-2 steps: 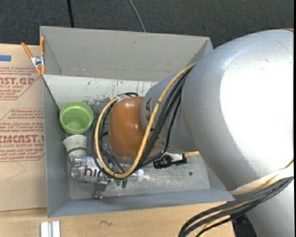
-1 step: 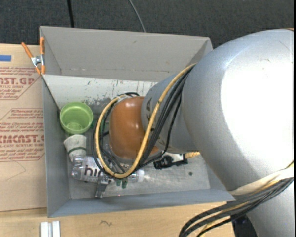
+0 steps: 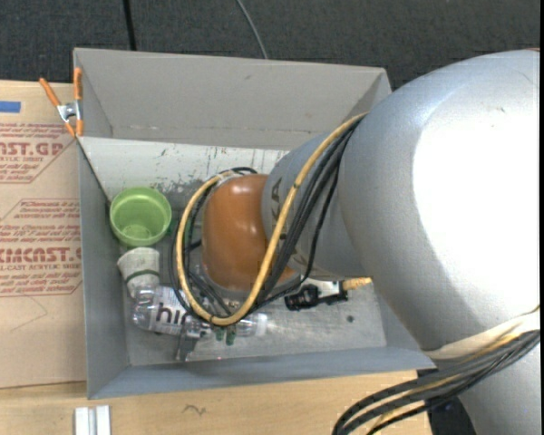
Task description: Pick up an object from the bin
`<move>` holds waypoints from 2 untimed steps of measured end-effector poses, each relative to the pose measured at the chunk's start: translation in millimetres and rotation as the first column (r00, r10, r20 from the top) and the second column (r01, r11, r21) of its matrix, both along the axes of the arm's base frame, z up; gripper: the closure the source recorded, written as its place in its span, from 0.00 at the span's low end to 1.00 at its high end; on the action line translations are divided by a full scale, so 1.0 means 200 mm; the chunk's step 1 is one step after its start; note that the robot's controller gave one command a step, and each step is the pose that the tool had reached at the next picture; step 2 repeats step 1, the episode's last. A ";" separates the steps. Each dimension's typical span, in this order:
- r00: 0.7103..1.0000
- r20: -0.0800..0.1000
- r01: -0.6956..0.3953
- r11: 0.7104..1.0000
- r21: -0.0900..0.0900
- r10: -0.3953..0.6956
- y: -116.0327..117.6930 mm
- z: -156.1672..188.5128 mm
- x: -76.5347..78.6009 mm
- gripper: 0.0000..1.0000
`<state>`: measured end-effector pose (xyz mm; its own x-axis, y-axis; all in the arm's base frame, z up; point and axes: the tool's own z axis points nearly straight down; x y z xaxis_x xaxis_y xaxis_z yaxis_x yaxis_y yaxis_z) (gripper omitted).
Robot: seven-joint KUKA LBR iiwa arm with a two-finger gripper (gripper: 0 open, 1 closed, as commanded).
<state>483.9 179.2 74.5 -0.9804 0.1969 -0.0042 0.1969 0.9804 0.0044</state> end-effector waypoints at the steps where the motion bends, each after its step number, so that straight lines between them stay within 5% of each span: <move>1: 1.000 -0.008 -0.003 1.000 -0.003 0.003 0.00 0.09 -0.01 1.00; 2: 1.000 -0.008 -0.003 1.000 -0.003 0.003 0.00 0.09 -0.01 1.00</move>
Offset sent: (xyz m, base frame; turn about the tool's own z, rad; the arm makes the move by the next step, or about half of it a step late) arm -0.0001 -0.0002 0.0273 0.0000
